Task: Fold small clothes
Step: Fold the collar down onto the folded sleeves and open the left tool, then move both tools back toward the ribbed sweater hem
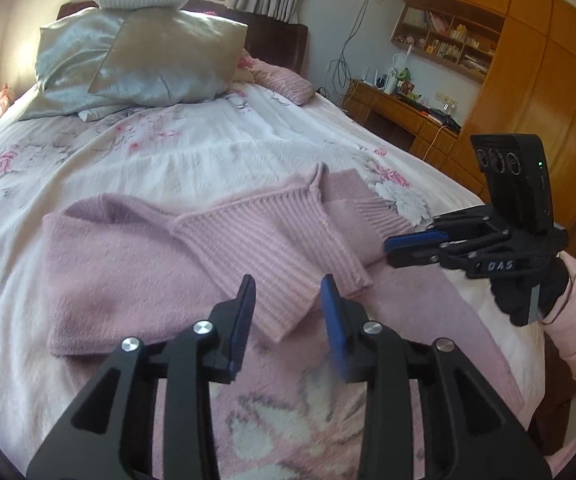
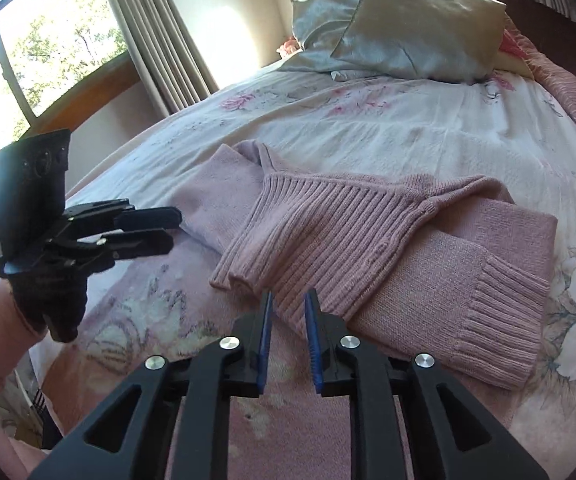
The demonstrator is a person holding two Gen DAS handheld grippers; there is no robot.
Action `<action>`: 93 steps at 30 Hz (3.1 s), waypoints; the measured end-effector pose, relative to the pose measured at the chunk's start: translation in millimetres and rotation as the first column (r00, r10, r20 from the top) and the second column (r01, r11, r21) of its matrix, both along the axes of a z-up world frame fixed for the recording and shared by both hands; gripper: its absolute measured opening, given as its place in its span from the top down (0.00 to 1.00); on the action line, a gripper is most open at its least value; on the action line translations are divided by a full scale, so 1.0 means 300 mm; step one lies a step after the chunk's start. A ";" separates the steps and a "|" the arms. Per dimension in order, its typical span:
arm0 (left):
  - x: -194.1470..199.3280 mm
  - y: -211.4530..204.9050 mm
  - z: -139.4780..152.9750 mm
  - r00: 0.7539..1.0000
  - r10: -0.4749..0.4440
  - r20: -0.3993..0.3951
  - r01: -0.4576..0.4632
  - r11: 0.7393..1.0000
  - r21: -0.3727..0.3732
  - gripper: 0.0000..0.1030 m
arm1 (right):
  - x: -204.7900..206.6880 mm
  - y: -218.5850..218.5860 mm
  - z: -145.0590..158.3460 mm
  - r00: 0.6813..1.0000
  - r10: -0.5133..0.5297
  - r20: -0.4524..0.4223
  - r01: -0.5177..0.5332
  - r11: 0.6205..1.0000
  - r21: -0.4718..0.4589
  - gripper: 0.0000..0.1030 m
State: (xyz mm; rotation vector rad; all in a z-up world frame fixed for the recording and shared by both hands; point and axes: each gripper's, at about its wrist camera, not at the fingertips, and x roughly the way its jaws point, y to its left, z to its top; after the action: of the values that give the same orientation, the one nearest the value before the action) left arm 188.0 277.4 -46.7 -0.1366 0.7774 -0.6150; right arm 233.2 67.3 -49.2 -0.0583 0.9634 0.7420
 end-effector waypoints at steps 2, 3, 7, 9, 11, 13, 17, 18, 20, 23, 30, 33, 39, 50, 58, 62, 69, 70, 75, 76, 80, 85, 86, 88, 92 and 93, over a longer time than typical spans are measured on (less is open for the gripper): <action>0.040 -0.055 -0.030 1.000 -0.002 -0.031 0.003 1.000 0.029 0.65 | 0.036 0.039 -0.033 0.999 -0.028 -0.024 0.028 0.999 -0.035 0.82; 0.055 -0.074 -0.052 0.999 0.000 -0.050 0.002 0.999 0.045 0.65 | 0.045 0.046 -0.056 0.998 -0.049 -0.030 0.047 0.997 -0.066 0.82; 0.097 -0.082 -0.174 0.985 0.051 -0.165 -0.039 0.996 0.077 0.65 | 0.058 0.031 -0.145 0.989 -0.120 -0.090 0.109 0.987 -0.115 0.84; 0.098 -0.071 -0.222 0.979 0.062 -0.193 -0.050 0.997 0.064 0.65 | 0.065 0.022 -0.190 0.981 -0.155 -0.113 0.138 0.980 -0.141 0.86; 0.092 -0.073 -0.246 0.978 0.074 -0.195 -0.062 0.996 0.068 0.65 | 0.071 0.018 -0.228 0.976 -0.177 -0.128 0.160 0.979 -0.129 0.86; 0.093 -0.076 -0.243 0.976 0.091 -0.199 -0.077 0.994 0.075 0.65 | 0.076 0.013 -0.237 0.972 -0.191 -0.140 0.175 0.978 -0.114 0.86; 0.054 -0.048 -0.186 0.957 0.149 -0.250 -0.138 0.989 0.059 0.65 | 0.034 -0.052 -0.175 0.964 -0.216 -0.154 0.216 0.976 -0.018 0.81; 0.021 -0.030 -0.165 0.954 0.167 -0.250 -0.159 0.986 0.055 0.62 | -0.003 -0.075 -0.148 0.965 -0.222 -0.142 0.224 0.975 0.001 0.76; -0.077 0.016 -0.125 0.952 0.205 -0.229 -0.195 0.979 0.062 0.57 | -0.114 -0.111 -0.091 0.971 -0.220 -0.096 0.222 0.975 0.016 0.71; -0.258 0.095 -0.100 0.933 0.293 -0.208 -0.273 0.954 0.121 0.51 | -0.325 -0.178 -0.058 0.967 -0.250 -0.049 0.250 0.968 -0.003 0.67; -0.694 0.244 -0.104 0.845 0.491 -0.210 -0.448 0.866 0.222 0.51 | -0.785 -0.309 -0.085 0.923 -0.384 -0.018 0.381 0.921 -0.075 0.64; -0.832 0.286 -0.086 0.833 0.521 -0.186 -0.477 0.846 0.237 0.46 | -0.911 -0.351 -0.080 0.911 -0.410 -0.039 0.407 0.912 -0.057 0.62; -1.017 0.357 -0.061 0.815 0.558 -0.157 -0.515 0.821 0.245 0.42 | -1.048 -0.434 -0.067 0.875 -0.483 -0.041 0.481 0.876 -0.048 0.60; -1.116 0.369 -0.115 0.806 0.558 -0.199 -0.508 0.823 0.254 0.37 | -1.089 -0.479 -0.177 0.834 -0.540 -0.114 0.533 0.842 -0.086 0.54; -1.109 0.339 -0.124 0.815 0.540 -0.210 -0.487 0.835 0.255 0.33 | -1.081 -0.536 -0.233 0.812 -0.562 -0.160 0.557 0.827 -0.080 0.52; -1.101 0.329 -0.128 0.821 0.523 -0.229 -0.476 0.849 0.231 0.33 | -1.077 -0.537 -0.243 0.814 -0.557 -0.163 0.553 0.830 -0.075 0.52; -1.083 0.321 -0.130 0.823 0.502 -0.267 -0.466 0.864 0.188 0.33 | -1.069 -0.544 -0.256 0.819 -0.546 -0.176 0.546 0.836 -0.053 0.50; -1.078 0.320 -0.135 0.824 0.491 -0.282 -0.462 0.871 0.166 0.33 | -1.067 -0.544 -0.256 0.821 -0.543 -0.177 0.544 0.838 -0.051 0.50; -1.050 0.312 -0.168 0.817 0.472 -0.332 -0.460 0.880 0.118 0.34 | -1.054 -0.534 -0.256 0.835 -0.519 -0.181 0.521 0.853 -0.042 0.50; -1.049 0.313 -0.171 0.814 0.472 -0.340 -0.465 0.879 0.107 0.35 | -1.050 -0.530 -0.255 0.840 -0.511 -0.182 0.514 0.857 -0.038 0.50; -1.046 0.336 -0.178 0.800 0.463 -0.382 -0.484 0.874 0.044 0.49 | -1.029 -0.506 -0.263 0.859 -0.464 -0.218 0.475 0.880 -0.003 0.54; -1.050 0.371 -0.198 0.777 0.478 -0.410 -0.515 0.857 0.024 0.70 | -1.019 -0.486 -0.276 0.869 -0.442 -0.223 0.452 0.892 -0.007 0.58; -1.051 0.376 -0.202 0.774 0.479 -0.414 -0.519 0.855 0.020 0.72 | -1.020 -0.489 -0.278 0.870 -0.434 -0.235 0.449 0.894 0.011 0.61; -1.049 0.384 -0.210 0.773 0.473 -0.422 -0.518 0.855 0.010 0.74 | -1.017 -0.503 -0.287 0.865 -0.430 -0.260 0.454 0.890 0.037 0.63; -1.039 0.376 -0.219 0.776 0.471 -0.419 -0.505 0.862 0.034 0.71 | -1.013 -0.509 -0.288 0.866 -0.424 -0.264 0.449 0.893 0.039 0.74; -1.038 0.373 -0.219 0.777 0.472 -0.416 -0.502 0.864 0.042 0.71 | -1.012 -0.510 -0.288 0.867 -0.422 -0.266 0.448 0.893 0.042 0.78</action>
State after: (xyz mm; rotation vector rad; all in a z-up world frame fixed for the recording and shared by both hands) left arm -123.4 389.3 -112.5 -0.5352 1.0831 -0.1076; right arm -70.3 -85.9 -135.7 0.3446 1.1266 0.3791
